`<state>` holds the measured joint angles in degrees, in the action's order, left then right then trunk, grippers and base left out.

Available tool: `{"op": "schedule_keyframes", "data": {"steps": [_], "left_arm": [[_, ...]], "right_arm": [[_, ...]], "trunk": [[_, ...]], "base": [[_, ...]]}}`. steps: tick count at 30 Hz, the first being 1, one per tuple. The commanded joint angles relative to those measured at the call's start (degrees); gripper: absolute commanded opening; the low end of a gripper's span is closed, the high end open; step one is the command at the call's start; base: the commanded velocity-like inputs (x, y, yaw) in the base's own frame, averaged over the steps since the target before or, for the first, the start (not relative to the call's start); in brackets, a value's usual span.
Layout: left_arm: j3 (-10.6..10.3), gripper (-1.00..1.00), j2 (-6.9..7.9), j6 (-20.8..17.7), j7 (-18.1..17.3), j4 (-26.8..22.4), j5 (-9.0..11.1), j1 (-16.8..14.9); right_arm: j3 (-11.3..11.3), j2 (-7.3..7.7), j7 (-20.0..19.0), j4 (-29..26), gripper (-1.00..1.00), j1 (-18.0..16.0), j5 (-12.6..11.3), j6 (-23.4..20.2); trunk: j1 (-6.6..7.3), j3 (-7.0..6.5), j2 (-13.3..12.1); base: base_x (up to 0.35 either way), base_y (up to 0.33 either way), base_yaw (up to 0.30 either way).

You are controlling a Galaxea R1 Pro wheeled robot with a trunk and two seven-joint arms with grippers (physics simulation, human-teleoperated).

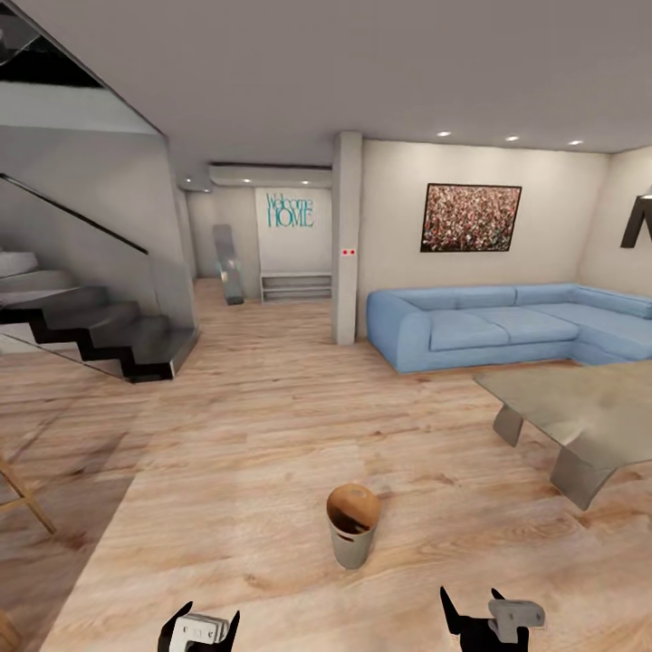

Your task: Put the three can of soda from the living room inside the tash can in the kitchen.

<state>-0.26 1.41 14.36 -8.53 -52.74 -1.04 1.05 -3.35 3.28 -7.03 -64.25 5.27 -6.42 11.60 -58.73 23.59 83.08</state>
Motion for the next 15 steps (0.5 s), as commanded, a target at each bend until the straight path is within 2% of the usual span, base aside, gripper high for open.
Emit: {"op": "schedule_keyframes", "data": {"steps": [1, 15], "left_arm": [[0.0, 1.0, 0.0, 0.0, 0.0, 0.0, 0.0, 0.0], [0.1, 1.0, 0.0, 0.0, 0.0, 0.0, -0.1, 0.0]], "right_arm": [[0.0, -0.01, 0.0, 0.0, 1.0, 0.0, 0.0, 0.0], [0.0, 0.03, 0.0, 0.0, 1.0, 0.0, 0.0, 0.0]], "trunk": [[0.0, 0.07, 0.0], [0.0, 1.05, 0.0]], "base": [[0.286, -0.144, 0.131], [0.283, -0.148, 0.15]]}}
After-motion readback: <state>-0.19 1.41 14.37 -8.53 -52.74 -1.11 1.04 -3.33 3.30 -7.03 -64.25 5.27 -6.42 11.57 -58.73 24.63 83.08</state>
